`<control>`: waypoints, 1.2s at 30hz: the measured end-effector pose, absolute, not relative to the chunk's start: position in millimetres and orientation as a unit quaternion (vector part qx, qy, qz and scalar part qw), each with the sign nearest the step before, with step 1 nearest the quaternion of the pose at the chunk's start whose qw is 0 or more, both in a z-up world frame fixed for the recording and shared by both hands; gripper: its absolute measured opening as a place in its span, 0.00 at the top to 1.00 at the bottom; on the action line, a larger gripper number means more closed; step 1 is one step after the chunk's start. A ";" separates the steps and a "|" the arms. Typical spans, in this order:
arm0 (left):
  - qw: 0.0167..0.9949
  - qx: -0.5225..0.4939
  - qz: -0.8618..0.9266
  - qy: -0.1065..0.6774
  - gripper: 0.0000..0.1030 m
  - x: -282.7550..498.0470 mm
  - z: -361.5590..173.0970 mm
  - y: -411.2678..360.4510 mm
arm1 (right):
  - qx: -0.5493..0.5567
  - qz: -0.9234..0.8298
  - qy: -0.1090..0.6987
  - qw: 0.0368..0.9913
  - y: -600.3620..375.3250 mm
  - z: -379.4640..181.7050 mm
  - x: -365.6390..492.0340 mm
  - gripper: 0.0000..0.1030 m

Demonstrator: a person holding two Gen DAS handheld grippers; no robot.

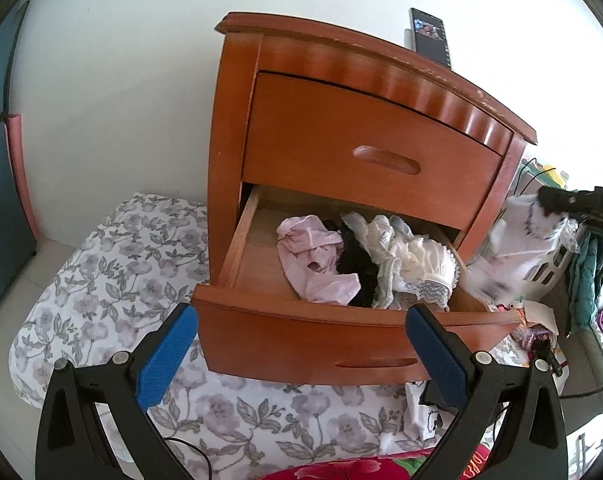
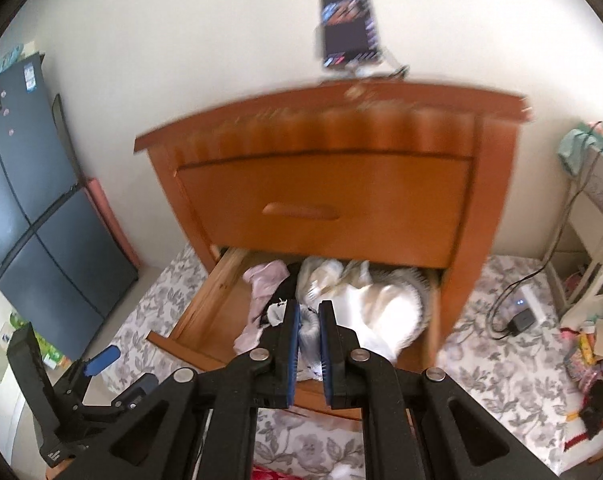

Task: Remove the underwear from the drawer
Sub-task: 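Carry the white sock over the bedspread with the right tool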

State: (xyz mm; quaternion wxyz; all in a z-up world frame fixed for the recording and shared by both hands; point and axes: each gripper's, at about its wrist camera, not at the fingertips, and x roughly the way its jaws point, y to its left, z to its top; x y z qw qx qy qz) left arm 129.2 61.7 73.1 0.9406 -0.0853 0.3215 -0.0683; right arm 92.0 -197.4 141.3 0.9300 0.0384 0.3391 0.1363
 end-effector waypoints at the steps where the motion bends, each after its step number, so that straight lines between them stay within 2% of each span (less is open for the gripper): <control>1: 0.941 -0.082 -0.069 0.320 0.00 128.1 75.0 58.5 | 0.039 0.132 0.334 0.932 -204.4 144.8 89.0 0.90; 11: 0.943 -0.056 -0.084 0.317 0.00 124.9 82.5 36.4 | 0.057 0.067 0.297 0.951 -282.1 172.1 57.9 0.90; 18: 0.942 -0.044 -0.092 0.321 0.00 125.3 82.1 22.5 | 0.070 0.027 0.303 0.950 -329.0 160.6 47.2 0.90; 27: 0.938 -0.034 -0.100 0.331 0.00 128.2 76.2 11.3 | 0.076 -0.018 0.339 0.938 -358.2 109.8 61.7 0.90; 36: 0.935 -0.036 -0.096 0.339 0.00 132.2 69.5 13.6 | 0.114 -0.053 0.419 0.899 -381.9 27.0 85.7 0.90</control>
